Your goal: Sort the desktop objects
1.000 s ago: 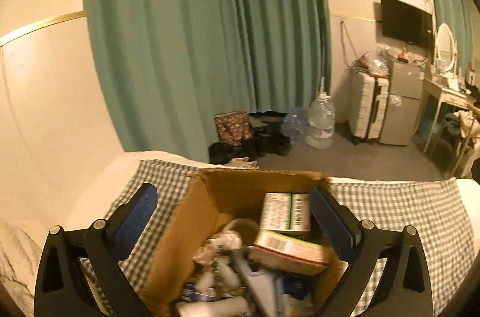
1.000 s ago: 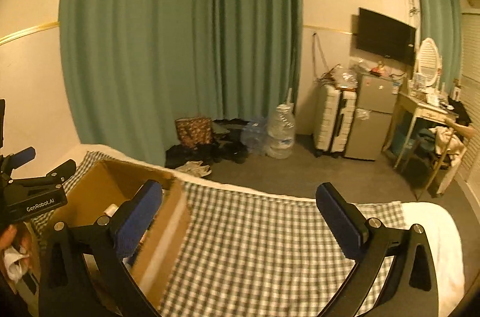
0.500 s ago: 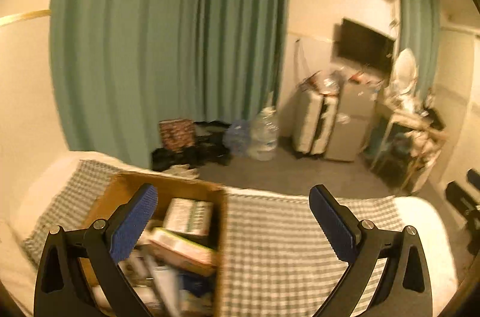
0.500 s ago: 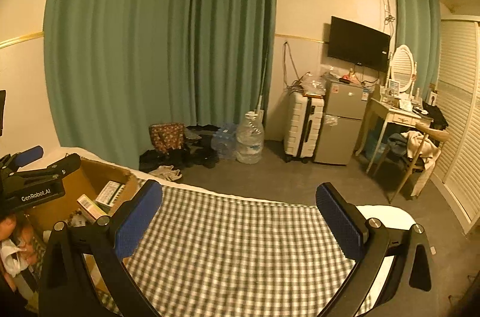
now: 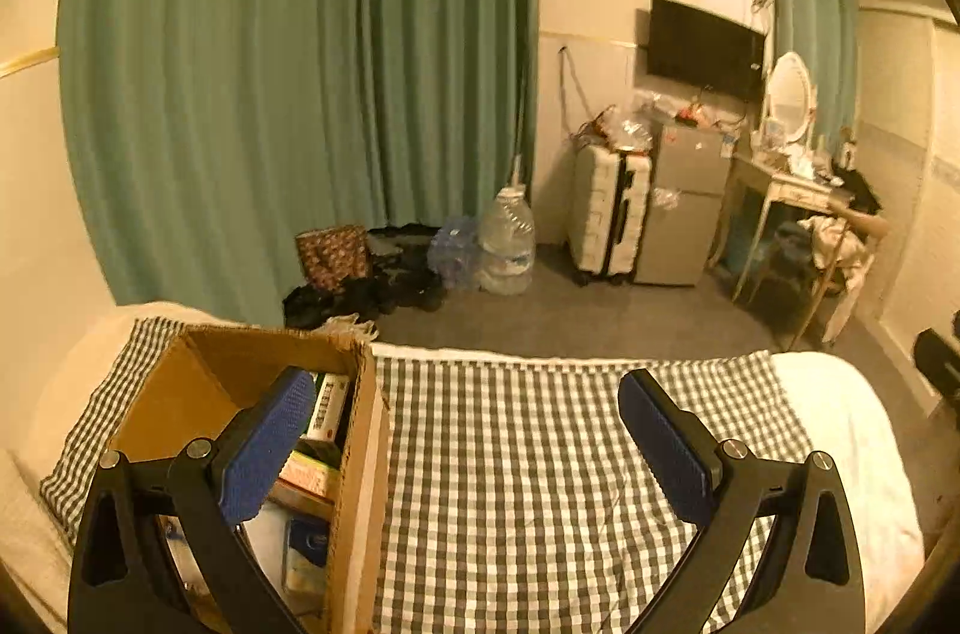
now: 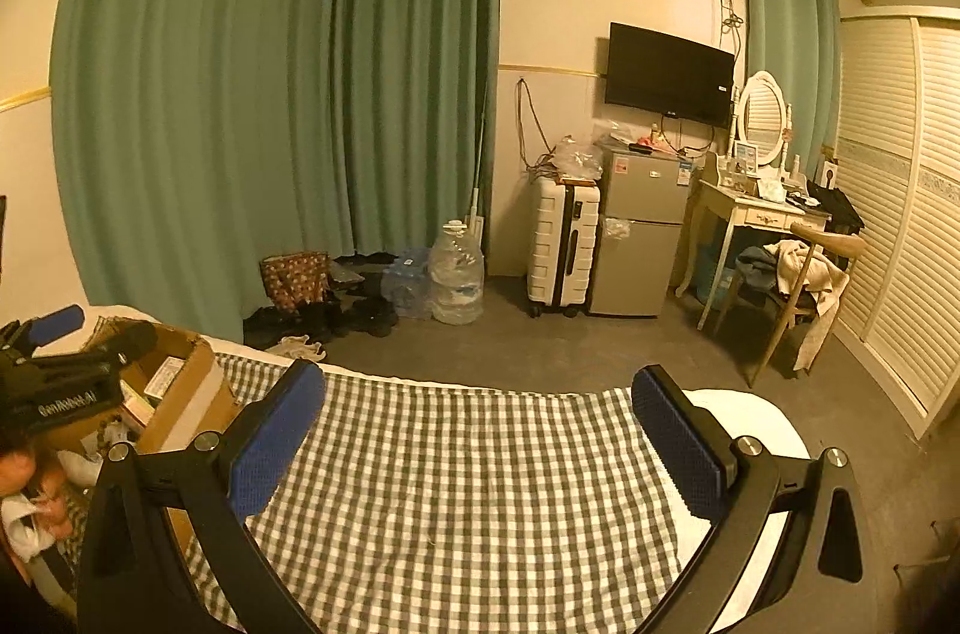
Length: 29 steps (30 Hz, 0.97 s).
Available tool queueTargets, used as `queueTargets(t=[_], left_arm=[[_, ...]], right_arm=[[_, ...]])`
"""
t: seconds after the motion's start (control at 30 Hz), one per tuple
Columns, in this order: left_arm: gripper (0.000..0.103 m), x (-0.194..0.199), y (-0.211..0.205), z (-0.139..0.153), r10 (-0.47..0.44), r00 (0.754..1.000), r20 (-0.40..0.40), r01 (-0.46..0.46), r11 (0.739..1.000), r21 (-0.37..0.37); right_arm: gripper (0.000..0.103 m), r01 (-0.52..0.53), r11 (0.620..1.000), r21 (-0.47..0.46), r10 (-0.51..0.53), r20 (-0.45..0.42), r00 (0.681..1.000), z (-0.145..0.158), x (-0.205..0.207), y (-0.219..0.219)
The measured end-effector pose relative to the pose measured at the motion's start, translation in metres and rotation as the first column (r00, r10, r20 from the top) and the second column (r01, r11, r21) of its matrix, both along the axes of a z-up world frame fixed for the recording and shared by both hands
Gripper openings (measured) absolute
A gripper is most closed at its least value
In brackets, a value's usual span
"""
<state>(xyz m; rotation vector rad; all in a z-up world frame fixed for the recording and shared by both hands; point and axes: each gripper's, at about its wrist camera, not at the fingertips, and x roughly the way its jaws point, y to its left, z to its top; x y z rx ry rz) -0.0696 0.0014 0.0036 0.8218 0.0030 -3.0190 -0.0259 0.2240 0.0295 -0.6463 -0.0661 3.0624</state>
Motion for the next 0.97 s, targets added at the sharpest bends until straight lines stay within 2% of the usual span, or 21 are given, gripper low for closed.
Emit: queueTargets(t=[0.13,0.37,0.47,0.53,0.67,0.97], left_arm=[[0.103,-0.001,0.015,-0.012,-0.02,0.999,0.025,0.02,1.0,0.002],[0.103,0.001,0.036,-0.027,-0.019,1.0,-0.02,0.018,0.999,-0.045],[0.103,0.001,0.048,-0.033,0.026,0.999,-0.024,-0.028,0.993,-0.113],[0.103,0.003,0.055,-0.036,0.043,0.998,-0.037,-0.048,0.989,-0.141],[0.103,0.005,0.062,-0.044,0.015,0.999,-0.029,-0.019,0.992,-0.128],[0.103,0.009,0.076,-0.055,-0.016,1.0,0.003,0.017,0.984,-0.175]], right_arm=[[0.103,0.0,1.0,0.012,0.0,-0.013,1.0,-0.008,0.001,0.011],[0.103,-0.037,0.998,-0.046,0.036,-0.014,0.999,-0.036,-0.015,0.034],[0.103,-0.053,0.997,-0.063,0.052,-0.025,0.998,-0.057,-0.019,0.039],[0.103,-0.072,0.994,-0.081,0.071,-0.01,0.997,-0.072,-0.022,0.041],[0.103,-0.082,0.992,-0.093,0.087,0.044,0.995,-0.093,-0.032,0.04],[0.103,-0.098,0.987,-0.126,0.106,0.06,0.993,-0.099,-0.028,0.043]])
